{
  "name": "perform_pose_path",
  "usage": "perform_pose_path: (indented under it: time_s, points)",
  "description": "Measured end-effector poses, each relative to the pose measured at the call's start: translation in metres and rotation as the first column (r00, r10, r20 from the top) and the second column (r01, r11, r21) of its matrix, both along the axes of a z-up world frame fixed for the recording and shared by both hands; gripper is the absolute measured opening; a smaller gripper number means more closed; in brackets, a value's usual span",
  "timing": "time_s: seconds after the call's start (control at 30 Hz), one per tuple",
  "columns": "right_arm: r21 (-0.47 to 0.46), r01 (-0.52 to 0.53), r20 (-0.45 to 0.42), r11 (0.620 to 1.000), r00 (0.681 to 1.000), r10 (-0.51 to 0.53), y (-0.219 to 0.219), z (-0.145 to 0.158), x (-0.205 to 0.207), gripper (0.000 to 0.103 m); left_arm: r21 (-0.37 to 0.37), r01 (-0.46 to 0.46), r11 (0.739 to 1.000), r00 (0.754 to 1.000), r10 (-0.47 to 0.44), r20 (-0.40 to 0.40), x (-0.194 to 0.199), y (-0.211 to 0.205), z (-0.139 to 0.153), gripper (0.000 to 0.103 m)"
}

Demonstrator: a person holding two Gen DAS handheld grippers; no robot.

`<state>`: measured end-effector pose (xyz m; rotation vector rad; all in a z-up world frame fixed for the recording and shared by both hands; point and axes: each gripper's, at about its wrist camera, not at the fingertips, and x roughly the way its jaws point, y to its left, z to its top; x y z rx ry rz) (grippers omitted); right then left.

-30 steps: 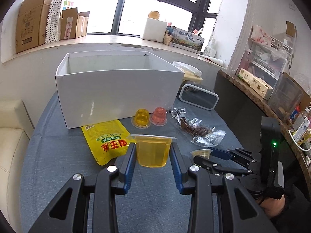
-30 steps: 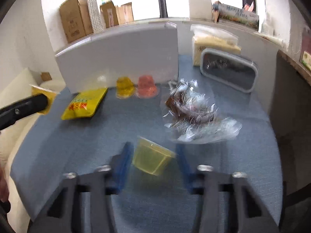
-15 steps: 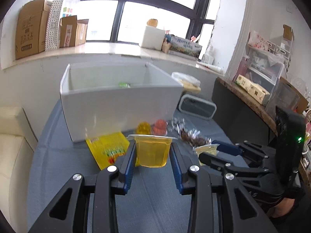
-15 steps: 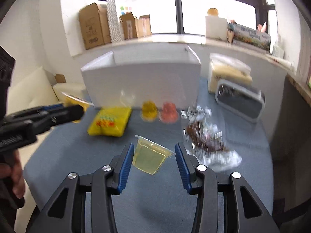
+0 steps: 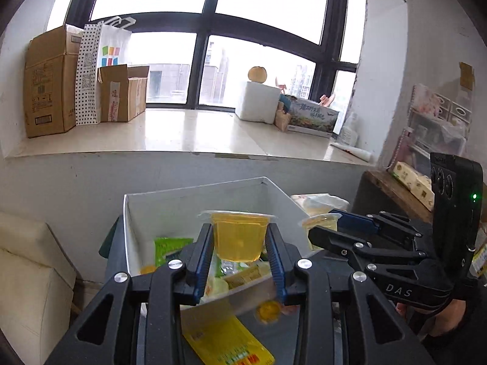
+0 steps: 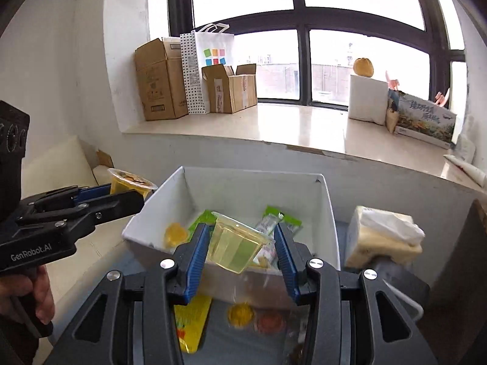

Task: Organize snacks
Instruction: 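Lower both jelly cups into the white box and open both grippers, then grasp the pink jelly cup with the right gripper while the left grasps the yellow chip bag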

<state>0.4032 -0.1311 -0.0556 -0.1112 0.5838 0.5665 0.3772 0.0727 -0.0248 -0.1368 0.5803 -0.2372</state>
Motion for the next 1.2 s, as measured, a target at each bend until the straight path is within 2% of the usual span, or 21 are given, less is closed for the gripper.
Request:
perform_pose_path:
  time_s: [0.17,0.2,0.23,0.27,0.3,0.37,0.5,0.6,0.7,0.83,0.93,1.0,1.1,1.2]
  points:
    - [-0.034,0.024,-0.052,0.999,0.998,-0.025,0.005,-0.018,0.043,0.049,0.039,-0.015,0.999,0.997,0.018,-0.078,0.043,0.004,-0.024,0.041]
    - [-0.038,0.027,-0.067,0.999,0.997,-0.029,0.005,-0.022,0.05,0.052,0.051,-0.026,0.998,0.994,0.031,-0.102,0.047,0.005,-0.032,0.059]
    - [-0.052,0.039,-0.089,0.998,0.995,-0.043,0.004,-0.029,0.057,0.075,0.06,-0.035,0.998,0.992,0.042,-0.123,0.051,0.007,-0.04,0.085]
    - [-0.052,0.054,-0.095,0.997,0.994,-0.058,0.002,-0.033,0.063,0.092,0.07,-0.053,0.996,0.991,0.062,-0.118,0.052,0.01,-0.046,0.096]
    - [-0.04,0.077,-0.087,0.996,0.993,-0.08,-0.003,-0.036,0.065,0.103,0.083,-0.067,0.994,0.992,0.076,-0.104,0.051,0.012,-0.049,0.103]
    - [-0.035,0.107,-0.083,0.994,0.991,-0.109,-0.014,-0.041,0.065,0.103,0.099,-0.071,0.993,0.991,0.081,-0.103,0.049,0.015,-0.053,0.103]
    - [-0.034,0.113,-0.099,0.993,0.988,-0.115,-0.03,-0.046,0.055,0.103,0.108,-0.076,0.991,0.989,0.089,-0.114,0.04,0.015,-0.058,0.103]
    - [0.002,0.099,-0.127,0.995,0.987,-0.098,-0.04,-0.045,0.042,0.103,0.118,-0.08,0.99,0.99,0.093,-0.107,0.027,0.014,-0.053,0.103]
    - [0.029,0.087,-0.109,0.996,0.99,-0.084,-0.051,-0.044,0.013,0.103,0.107,-0.087,0.991,0.991,0.096,-0.089,0.005,0.011,-0.047,0.103]
    - [-0.003,0.073,-0.105,0.997,0.992,-0.072,-0.058,-0.056,-0.029,0.103,0.096,-0.07,0.993,0.995,0.076,-0.064,-0.035,0.001,-0.049,0.103]
    - [-0.019,0.079,-0.106,0.997,0.991,-0.08,-0.061,-0.072,-0.053,0.103,0.089,-0.067,0.994,0.995,0.073,-0.064,-0.066,-0.01,-0.063,0.103]
    - [-0.024,0.083,-0.119,0.996,0.989,-0.086,-0.061,-0.085,-0.061,0.103,0.059,-0.077,0.995,0.993,0.082,-0.09,-0.083,-0.014,-0.079,0.103]
    - [-0.041,0.08,-0.145,0.996,0.986,-0.085,-0.056,-0.103,-0.061,0.103,0.02,-0.072,0.997,0.986,0.074,-0.147,-0.1,-0.02,-0.106,0.103]
    - [-0.067,0.089,-0.147,0.994,0.984,-0.098,-0.05,-0.115,-0.052,0.103,0.029,-0.075,0.997,0.979,0.08,-0.187,-0.116,-0.026,-0.128,0.103]
